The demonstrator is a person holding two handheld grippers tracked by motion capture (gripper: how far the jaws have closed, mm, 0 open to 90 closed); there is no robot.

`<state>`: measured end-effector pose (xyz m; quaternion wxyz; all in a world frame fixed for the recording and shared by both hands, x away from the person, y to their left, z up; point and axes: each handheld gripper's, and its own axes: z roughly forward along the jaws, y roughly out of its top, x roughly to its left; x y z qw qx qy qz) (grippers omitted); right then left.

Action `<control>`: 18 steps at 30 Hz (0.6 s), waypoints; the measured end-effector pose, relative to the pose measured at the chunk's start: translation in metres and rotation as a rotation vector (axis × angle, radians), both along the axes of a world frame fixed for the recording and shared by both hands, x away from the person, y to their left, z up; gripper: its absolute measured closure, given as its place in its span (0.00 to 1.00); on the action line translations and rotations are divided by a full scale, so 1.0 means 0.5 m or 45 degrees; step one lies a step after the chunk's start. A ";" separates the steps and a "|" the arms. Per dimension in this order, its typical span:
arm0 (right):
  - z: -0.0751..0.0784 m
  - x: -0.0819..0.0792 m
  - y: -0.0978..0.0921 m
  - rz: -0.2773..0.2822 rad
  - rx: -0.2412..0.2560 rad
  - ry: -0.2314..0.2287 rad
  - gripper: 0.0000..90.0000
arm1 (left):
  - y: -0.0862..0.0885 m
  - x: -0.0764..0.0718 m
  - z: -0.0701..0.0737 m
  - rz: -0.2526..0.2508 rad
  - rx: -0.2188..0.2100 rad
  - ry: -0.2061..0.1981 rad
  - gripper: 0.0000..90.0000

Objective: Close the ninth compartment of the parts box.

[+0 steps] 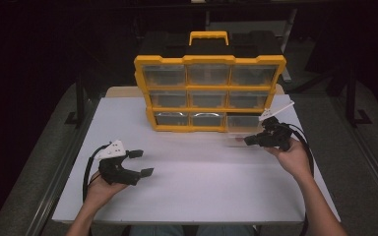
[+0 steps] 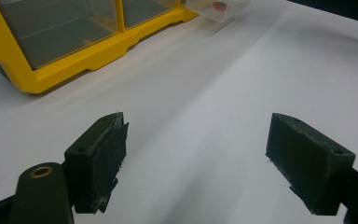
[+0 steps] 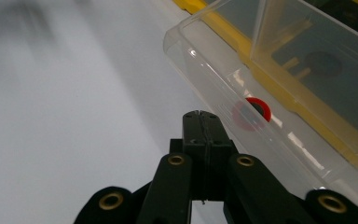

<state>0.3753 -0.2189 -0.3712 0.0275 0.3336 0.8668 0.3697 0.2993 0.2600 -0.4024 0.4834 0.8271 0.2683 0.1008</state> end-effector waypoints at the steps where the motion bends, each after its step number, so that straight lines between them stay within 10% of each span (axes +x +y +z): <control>1: 0.000 0.002 0.000 0.006 0.000 -0.005 0.99 | 0.000 -0.001 0.000 0.002 -0.002 0.003 0.22; 18: 0.004 0.018 -0.005 -0.019 0.028 -0.015 0.99 | 0.002 -0.001 0.001 0.006 -0.010 0.003 0.22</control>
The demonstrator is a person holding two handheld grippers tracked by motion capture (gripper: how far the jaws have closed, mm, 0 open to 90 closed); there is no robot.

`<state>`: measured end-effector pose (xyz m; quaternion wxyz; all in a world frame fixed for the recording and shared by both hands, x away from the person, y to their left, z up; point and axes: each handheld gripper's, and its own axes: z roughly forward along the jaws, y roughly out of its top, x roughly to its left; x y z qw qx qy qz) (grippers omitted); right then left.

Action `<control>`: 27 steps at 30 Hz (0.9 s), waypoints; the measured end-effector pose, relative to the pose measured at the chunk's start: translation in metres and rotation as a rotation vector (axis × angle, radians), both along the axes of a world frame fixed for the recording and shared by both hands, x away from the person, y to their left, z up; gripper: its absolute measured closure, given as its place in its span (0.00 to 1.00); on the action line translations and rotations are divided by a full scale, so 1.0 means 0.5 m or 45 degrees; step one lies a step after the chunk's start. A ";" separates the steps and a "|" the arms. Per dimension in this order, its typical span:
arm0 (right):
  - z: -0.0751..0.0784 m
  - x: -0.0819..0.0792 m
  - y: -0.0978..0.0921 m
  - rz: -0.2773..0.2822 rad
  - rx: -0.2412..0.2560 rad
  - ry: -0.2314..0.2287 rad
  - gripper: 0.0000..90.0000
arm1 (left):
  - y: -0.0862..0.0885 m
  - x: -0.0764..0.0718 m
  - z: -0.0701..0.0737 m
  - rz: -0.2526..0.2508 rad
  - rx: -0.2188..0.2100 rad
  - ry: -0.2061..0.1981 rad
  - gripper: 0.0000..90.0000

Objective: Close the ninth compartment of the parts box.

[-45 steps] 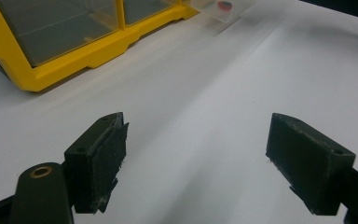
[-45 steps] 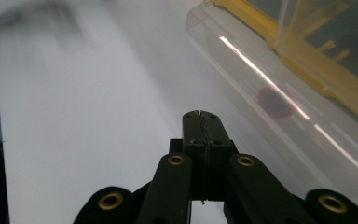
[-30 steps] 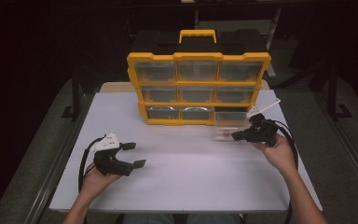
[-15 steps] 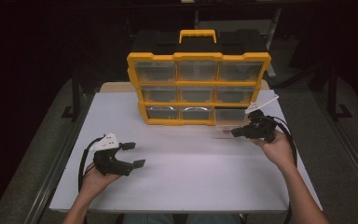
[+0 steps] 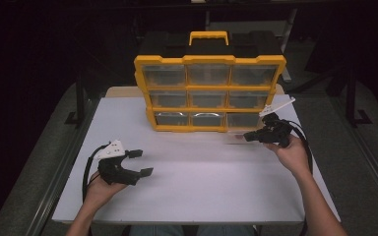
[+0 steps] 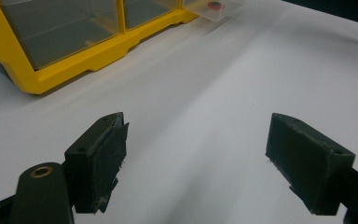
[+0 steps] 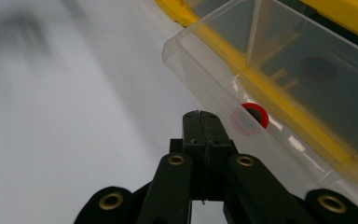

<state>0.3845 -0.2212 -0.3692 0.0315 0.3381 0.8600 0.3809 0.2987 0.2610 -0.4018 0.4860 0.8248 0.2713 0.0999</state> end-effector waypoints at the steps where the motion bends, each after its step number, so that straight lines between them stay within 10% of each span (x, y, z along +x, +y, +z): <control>1: -0.001 0.001 -0.001 0.001 0.004 0.000 0.99 | 0.000 0.000 0.000 0.001 -0.002 0.001 0.22; 27: 0.005 0.027 0.008 -0.035 -0.031 0.007 0.99 | 0.000 -0.001 0.001 0.005 -0.004 0.006 0.22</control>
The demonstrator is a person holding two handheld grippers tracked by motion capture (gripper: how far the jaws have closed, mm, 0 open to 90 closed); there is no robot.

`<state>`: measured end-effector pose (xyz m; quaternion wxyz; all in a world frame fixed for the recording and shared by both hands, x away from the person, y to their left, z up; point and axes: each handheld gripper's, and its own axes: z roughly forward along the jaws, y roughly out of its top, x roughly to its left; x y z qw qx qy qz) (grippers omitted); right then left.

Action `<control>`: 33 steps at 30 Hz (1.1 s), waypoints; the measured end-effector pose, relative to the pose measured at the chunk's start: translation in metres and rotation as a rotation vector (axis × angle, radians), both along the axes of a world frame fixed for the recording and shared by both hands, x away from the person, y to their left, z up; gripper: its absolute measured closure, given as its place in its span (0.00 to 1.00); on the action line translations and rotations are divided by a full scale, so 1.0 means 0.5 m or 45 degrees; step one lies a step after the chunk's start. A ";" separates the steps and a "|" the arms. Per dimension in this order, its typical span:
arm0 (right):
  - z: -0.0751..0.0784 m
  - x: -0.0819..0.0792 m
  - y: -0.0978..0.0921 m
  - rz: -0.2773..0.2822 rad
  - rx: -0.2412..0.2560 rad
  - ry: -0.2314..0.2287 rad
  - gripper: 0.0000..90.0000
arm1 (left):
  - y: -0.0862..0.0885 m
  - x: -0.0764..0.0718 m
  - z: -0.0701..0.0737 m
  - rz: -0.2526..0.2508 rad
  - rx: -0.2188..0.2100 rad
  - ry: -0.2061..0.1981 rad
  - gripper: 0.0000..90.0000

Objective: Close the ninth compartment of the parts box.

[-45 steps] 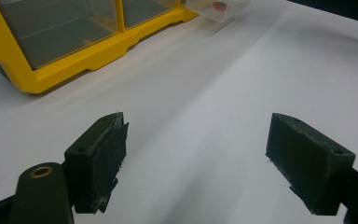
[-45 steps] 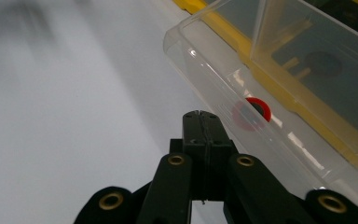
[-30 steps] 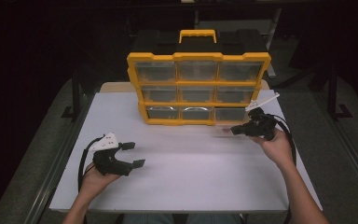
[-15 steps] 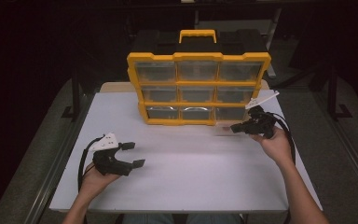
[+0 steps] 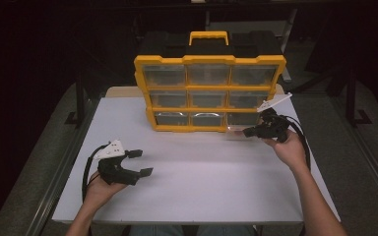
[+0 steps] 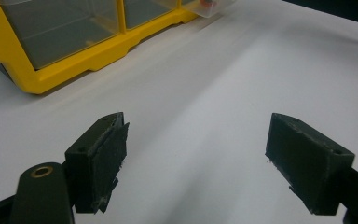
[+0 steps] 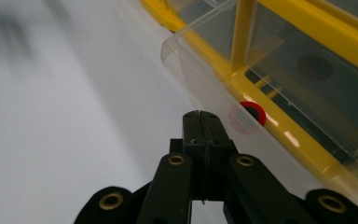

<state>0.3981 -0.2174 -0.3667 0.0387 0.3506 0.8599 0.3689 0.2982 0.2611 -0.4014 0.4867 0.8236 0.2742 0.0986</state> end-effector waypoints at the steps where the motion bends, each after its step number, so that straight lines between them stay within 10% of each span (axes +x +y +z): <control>1: 0.000 0.002 -0.001 0.006 0.000 -0.003 0.99 | 0.000 0.000 0.000 0.000 0.000 0.000 0.22; 33: 0.000 0.040 0.002 -0.046 -0.019 -0.017 0.99 | 0.001 0.001 -0.001 -0.003 0.003 0.000 0.22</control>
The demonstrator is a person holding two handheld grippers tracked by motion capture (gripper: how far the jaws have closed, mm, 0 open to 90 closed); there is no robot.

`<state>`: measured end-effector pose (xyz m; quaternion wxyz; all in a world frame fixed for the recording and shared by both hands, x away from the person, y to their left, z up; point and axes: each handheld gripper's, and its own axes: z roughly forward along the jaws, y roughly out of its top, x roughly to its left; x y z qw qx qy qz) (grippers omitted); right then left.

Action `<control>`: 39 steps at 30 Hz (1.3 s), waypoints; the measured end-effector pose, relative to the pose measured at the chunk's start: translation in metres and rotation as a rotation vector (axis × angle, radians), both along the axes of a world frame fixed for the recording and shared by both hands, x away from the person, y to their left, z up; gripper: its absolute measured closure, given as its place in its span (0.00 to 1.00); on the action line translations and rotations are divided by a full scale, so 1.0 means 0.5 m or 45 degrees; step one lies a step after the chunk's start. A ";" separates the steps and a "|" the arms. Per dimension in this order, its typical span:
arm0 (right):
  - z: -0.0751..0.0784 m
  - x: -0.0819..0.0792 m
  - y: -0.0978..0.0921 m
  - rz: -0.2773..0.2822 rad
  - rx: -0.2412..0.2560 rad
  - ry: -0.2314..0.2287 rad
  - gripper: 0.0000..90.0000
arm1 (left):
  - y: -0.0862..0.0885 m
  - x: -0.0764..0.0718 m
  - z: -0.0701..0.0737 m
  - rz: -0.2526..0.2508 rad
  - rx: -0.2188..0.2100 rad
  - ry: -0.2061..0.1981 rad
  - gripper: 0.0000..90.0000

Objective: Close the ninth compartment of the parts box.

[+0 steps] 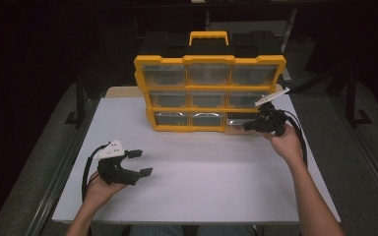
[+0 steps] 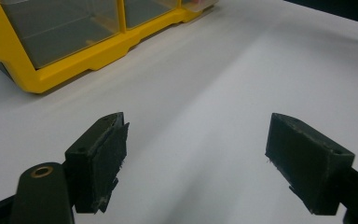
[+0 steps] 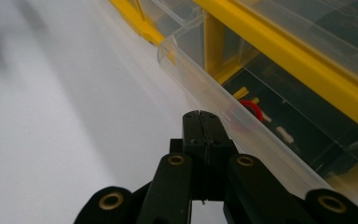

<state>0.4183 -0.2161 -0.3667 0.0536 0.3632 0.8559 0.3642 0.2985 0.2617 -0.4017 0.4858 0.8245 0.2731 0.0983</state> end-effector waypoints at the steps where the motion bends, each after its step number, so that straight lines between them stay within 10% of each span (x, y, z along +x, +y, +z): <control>1: -0.001 0.001 0.000 0.003 0.000 -0.009 0.99 | 0.000 0.000 0.000 0.001 -0.002 0.001 0.22; 39: -0.005 0.027 0.006 -0.121 -0.027 -0.089 0.99 | 0.003 0.000 0.000 0.010 -0.010 0.003 0.23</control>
